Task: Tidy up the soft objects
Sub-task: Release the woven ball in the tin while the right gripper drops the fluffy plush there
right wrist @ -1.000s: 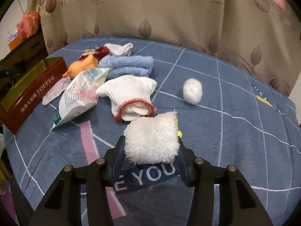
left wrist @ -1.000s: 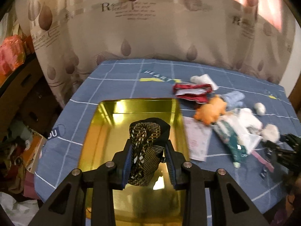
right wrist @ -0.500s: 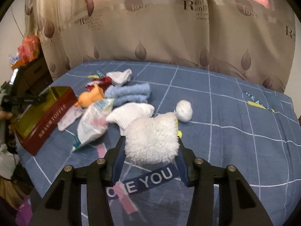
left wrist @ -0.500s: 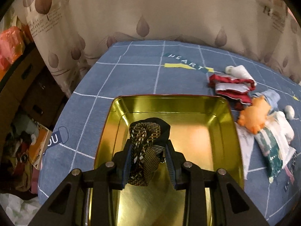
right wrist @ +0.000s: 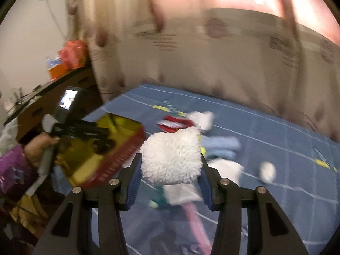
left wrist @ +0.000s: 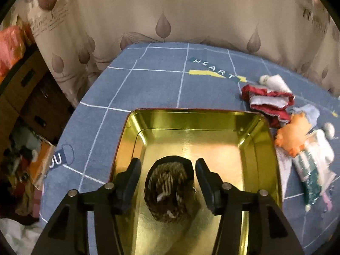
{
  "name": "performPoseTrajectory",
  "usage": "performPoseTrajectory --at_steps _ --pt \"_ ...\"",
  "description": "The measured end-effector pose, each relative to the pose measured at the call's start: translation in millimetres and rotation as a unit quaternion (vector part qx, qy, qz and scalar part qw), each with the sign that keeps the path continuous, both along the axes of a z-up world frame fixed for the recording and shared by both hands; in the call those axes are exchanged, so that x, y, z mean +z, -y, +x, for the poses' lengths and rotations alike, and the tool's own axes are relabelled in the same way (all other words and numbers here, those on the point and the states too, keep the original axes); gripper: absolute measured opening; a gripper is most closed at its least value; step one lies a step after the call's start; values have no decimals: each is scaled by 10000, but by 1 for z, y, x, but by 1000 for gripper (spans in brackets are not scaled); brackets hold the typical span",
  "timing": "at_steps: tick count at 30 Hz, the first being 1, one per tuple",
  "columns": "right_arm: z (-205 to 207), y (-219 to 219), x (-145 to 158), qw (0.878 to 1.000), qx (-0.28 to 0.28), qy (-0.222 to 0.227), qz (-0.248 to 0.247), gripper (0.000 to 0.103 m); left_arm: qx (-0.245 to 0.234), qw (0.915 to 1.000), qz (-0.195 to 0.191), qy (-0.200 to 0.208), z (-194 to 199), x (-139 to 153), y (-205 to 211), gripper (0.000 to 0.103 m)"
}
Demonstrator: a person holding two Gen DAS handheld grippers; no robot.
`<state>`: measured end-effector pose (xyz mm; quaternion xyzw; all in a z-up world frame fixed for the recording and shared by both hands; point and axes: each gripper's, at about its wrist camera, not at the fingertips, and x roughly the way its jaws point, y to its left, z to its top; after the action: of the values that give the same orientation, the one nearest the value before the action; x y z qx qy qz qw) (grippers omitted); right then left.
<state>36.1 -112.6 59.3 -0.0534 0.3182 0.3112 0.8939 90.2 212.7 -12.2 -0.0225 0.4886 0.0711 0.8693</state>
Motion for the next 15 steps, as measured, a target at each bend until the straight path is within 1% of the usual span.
performPoseTrajectory --at_steps 1,3,4,5,7,9,11,12,14,15 --pt "2 -15 4 9999 157 -17 38 46 84 9998 -163 57 -5 4 -6 55" --pt "5 -39 8 9990 434 -66 64 46 217 9989 -369 209 -18 12 -13 55" --pt "7 -52 9 9983 575 -81 50 46 268 9985 -405 257 -23 16 -15 55" --pt "9 -67 10 9974 718 -95 28 46 409 9977 -423 326 -36 22 -18 55" --pt "17 -99 7 9945 1020 -221 -24 46 685 9965 -329 350 -58 29 -20 56" --pt "26 -132 1 9914 1257 -346 -143 46 852 9955 -258 328 -79 31 -19 56" --pt "39 -164 -11 9876 1445 -546 -277 46 959 9944 -284 350 -107 33 -16 57" --pt "44 -174 -15 9867 1473 -623 -298 46 975 9941 -292 383 -121 34 -13 57" --pt "59 -200 -29 9837 1532 -845 -415 46 1045 9936 -117 410 -139 35 -8 57" --pt "63 -207 -35 9824 1526 -964 -471 46 1054 9934 -67 441 -145 35 -6 58"
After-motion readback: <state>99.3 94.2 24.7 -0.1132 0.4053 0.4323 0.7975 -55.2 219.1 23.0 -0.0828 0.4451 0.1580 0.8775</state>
